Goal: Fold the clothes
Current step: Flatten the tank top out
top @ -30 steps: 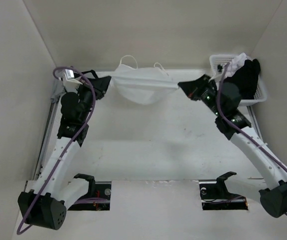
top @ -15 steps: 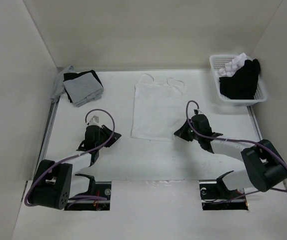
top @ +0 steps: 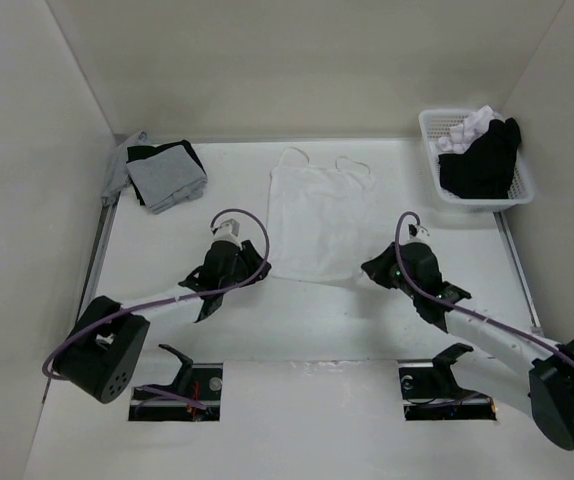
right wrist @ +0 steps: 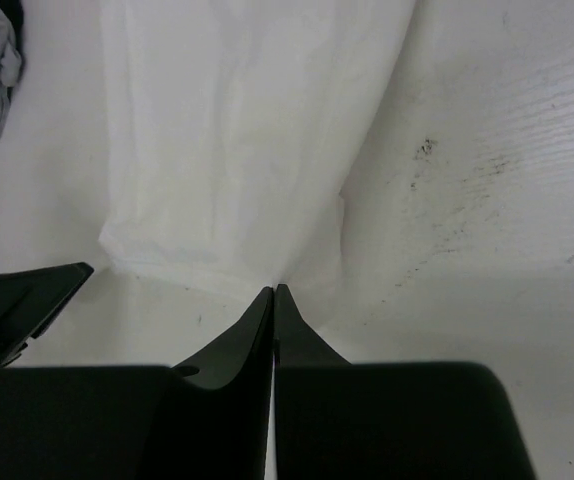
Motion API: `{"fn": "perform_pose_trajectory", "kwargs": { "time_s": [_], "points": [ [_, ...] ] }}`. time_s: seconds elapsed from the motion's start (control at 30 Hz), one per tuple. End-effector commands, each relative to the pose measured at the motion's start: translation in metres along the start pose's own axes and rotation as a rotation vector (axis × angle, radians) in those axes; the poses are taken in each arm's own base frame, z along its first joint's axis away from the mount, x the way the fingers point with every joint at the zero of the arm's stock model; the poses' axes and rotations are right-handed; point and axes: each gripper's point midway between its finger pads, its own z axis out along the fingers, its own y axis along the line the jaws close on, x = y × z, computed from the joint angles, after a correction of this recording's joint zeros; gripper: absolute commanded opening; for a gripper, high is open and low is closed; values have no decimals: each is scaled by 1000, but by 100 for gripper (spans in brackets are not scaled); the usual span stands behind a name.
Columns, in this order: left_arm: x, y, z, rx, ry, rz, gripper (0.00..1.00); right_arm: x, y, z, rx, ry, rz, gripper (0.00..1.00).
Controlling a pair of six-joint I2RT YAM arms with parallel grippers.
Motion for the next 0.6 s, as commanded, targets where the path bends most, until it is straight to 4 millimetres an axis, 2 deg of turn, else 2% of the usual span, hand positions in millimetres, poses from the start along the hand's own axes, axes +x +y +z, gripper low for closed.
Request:
{"fn": "perform_pose_trajectory", "kwargs": {
  "time_s": [0.0,0.17,0.27,0.37,0.47,0.57],
  "points": [
    [-13,5,9,-73,-38,85,39,0,-14,-7,47,-15,-13,3],
    [-14,14,20,-142,-29,135,38,4,-26,-10,70,-8,5,3],
    [-5,14,24,-149,-1,162,38,12,-38,-13,109,11,20,3],
    [7,12,28,-135,37,165,32,16,-46,-16,148,9,60,5],
    [11,15,29,-132,52,148,20,15,-56,-22,203,-20,81,16],
    [6,17,23,-129,33,125,8,13,-52,-27,193,-40,71,34]
  ]
}}
